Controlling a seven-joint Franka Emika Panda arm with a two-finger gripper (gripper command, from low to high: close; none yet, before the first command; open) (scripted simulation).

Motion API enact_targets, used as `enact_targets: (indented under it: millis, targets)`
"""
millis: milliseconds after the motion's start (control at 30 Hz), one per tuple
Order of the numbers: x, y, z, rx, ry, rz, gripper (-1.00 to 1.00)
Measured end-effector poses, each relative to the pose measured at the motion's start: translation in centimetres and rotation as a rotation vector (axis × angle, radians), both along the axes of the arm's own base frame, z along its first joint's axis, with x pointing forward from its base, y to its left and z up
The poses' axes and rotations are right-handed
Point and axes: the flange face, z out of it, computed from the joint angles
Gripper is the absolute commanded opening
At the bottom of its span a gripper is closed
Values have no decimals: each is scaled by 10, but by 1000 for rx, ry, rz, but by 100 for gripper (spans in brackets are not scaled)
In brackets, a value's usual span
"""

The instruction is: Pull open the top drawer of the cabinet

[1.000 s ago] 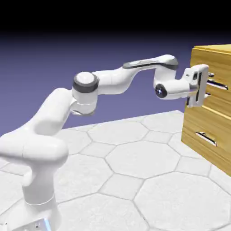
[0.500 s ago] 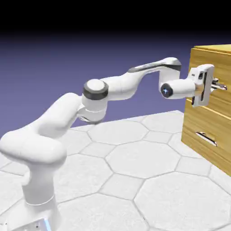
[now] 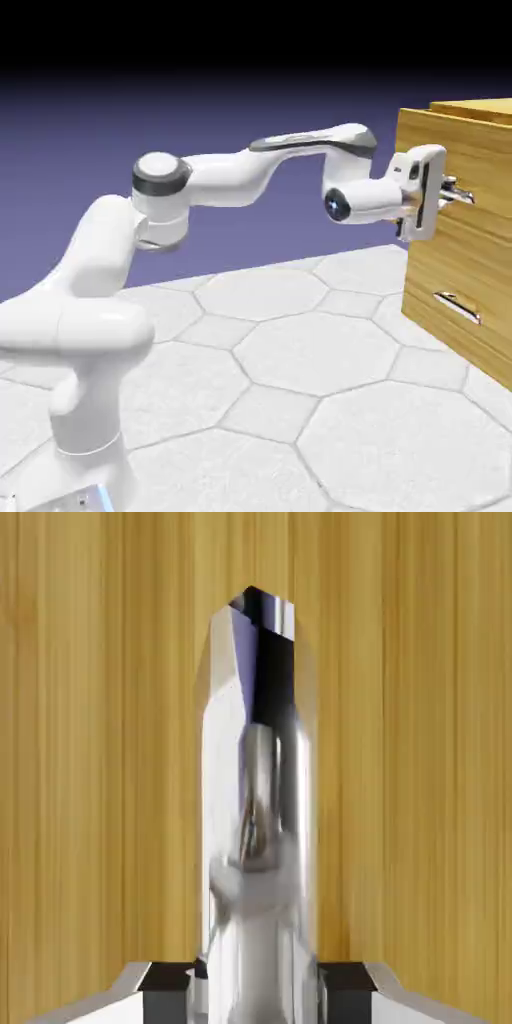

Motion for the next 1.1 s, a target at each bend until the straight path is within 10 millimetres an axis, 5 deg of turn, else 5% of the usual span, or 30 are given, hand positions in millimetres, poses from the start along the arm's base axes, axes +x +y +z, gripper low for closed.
enact_targets:
  millis: [567,767,967,1067,1100]
  targets:
    - [-155,0,3,5,-14,1,-100]
    - [-151,-1,13,1,-37,4,-100]
    - [-140,0,3,1,-9,3,-100]
    - [-168,1,0,-3,4,0,-100]
    - [-170,1,0,-3,4,0,100]
